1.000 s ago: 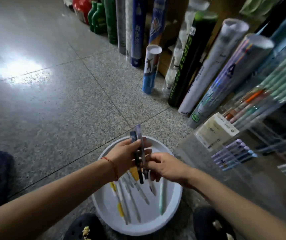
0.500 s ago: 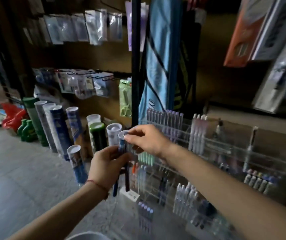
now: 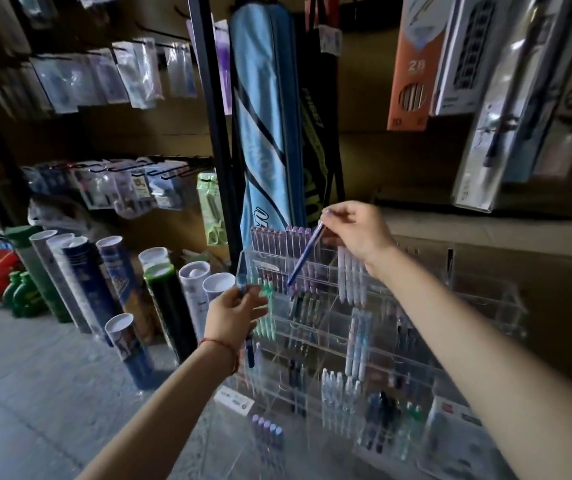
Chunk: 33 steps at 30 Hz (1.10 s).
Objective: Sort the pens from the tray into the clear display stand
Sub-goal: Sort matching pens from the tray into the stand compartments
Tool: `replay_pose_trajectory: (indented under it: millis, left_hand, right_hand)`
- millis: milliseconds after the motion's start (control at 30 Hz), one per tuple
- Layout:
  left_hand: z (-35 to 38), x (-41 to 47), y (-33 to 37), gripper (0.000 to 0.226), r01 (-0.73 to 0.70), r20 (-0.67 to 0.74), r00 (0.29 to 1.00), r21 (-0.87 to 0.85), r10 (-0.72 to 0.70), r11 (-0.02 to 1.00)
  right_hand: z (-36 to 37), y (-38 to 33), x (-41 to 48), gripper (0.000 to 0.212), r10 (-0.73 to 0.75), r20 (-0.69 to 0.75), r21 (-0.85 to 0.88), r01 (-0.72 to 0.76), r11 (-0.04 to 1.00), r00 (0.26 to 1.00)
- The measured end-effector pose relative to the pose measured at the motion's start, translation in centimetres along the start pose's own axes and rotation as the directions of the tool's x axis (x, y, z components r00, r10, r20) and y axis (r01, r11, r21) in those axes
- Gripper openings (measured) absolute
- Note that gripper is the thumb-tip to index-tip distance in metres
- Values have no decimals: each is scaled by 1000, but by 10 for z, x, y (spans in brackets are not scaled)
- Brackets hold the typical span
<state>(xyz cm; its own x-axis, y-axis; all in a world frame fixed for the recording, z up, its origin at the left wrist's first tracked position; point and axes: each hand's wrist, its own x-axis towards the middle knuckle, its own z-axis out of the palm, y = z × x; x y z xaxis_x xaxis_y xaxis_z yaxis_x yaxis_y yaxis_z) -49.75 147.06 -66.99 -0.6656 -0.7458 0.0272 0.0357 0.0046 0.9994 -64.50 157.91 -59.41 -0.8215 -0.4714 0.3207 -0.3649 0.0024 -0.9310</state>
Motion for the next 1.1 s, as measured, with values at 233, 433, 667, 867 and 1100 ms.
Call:
replay_pose_trajectory:
  millis: [233,433,667,867,1100]
  left_hand:
    - [17,-5,-8,27,36,112,993,64,-43,997]
    - [12,-31,-53,38,97,273,950,195,-149,976]
    - [-21,-32,-82,25,72,211,964,387,-164,919]
    - [-23,-36,-91,23,149,262,926,407,-272,901]
    - [-41,-24,-96,11,138,244,932,444,-268,886]
  right_hand:
    - [-21,-21,-19,4,-91,75,-69,96,993,993]
    - [-5,46,-117,6,45,353,-428,119,896,935]
    - [1,113,-166,7,142,330,-511,50,858,933]
    - [34,149,-189,10,231,313,-508,-44,861,921]
    - [58,142,-192,6,138,323,-490,41,871,936]
